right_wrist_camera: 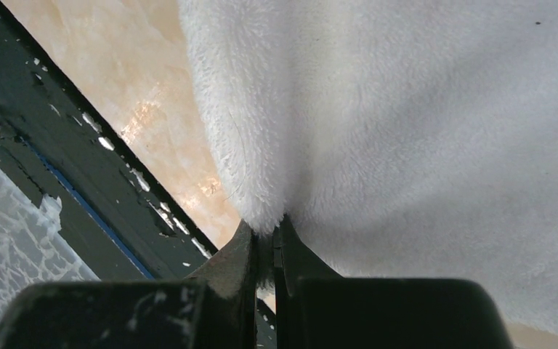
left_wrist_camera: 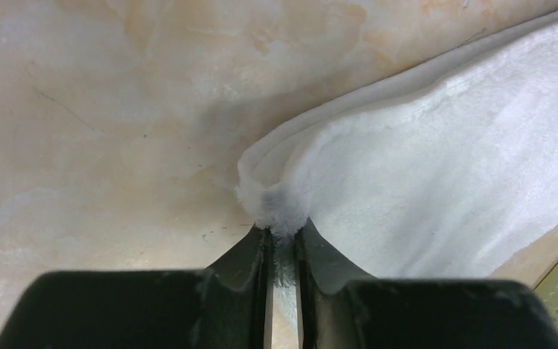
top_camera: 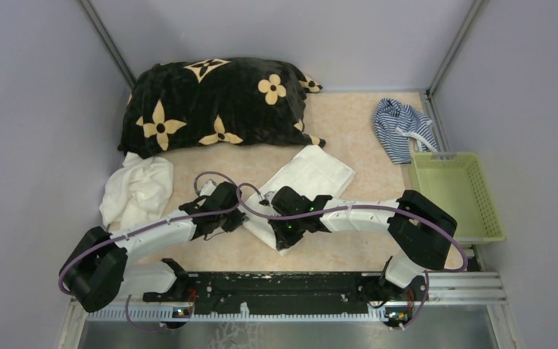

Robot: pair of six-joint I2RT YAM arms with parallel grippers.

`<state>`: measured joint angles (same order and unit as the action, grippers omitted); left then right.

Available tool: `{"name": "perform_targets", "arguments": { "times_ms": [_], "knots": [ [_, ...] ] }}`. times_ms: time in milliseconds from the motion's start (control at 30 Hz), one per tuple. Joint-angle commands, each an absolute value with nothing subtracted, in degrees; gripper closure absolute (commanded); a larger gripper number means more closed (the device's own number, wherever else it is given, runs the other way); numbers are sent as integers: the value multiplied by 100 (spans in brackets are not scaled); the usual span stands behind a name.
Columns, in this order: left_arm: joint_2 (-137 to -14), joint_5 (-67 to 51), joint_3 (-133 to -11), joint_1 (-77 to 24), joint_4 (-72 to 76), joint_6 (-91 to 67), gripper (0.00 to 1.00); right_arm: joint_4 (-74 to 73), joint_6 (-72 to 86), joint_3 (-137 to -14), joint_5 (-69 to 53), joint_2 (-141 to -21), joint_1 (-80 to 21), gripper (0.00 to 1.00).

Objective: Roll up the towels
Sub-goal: Roll the towel at the center of the board.

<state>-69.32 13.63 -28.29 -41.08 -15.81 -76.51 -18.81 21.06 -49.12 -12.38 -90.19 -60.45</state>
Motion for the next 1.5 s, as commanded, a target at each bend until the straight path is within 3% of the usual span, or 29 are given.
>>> {"name": "perform_targets", "arguments": {
  "times_ms": [0,133,333,500,967,1267,1467],
  "knots": [
    [-7067,2160,-3262,-4014,-2238,-7226,88,-2010,1983,-4874,-1664,-8845,-6014,100],
    [-7201,2253,-3520,-4017,-2350,-6904,96,-1905,1964,-4811,-1956,-8857,-5942,100],
    [-7408,2329,-3913,-4016,-2637,-6446,69,-1639,2065,-4641,-2716,-8924,-5513,100],
    [-7189,2131,-3933,-4008,-2488,-6280,56,-1277,2214,-4461,-3390,-9031,-5043,100],
    [-5378,1416,-3153,-3858,-2565,-5557,34,-713,2539,-4435,-4959,-9824,-3961,100],
    [-4284,740,-1985,-3732,-1868,-6058,32,-751,2550,-4434,-5289,-10252,-3637,100],
    [-4719,306,-1552,-3711,-621,-6189,33,-739,2589,-4434,-5309,-10301,-3573,100]
  ]
}}
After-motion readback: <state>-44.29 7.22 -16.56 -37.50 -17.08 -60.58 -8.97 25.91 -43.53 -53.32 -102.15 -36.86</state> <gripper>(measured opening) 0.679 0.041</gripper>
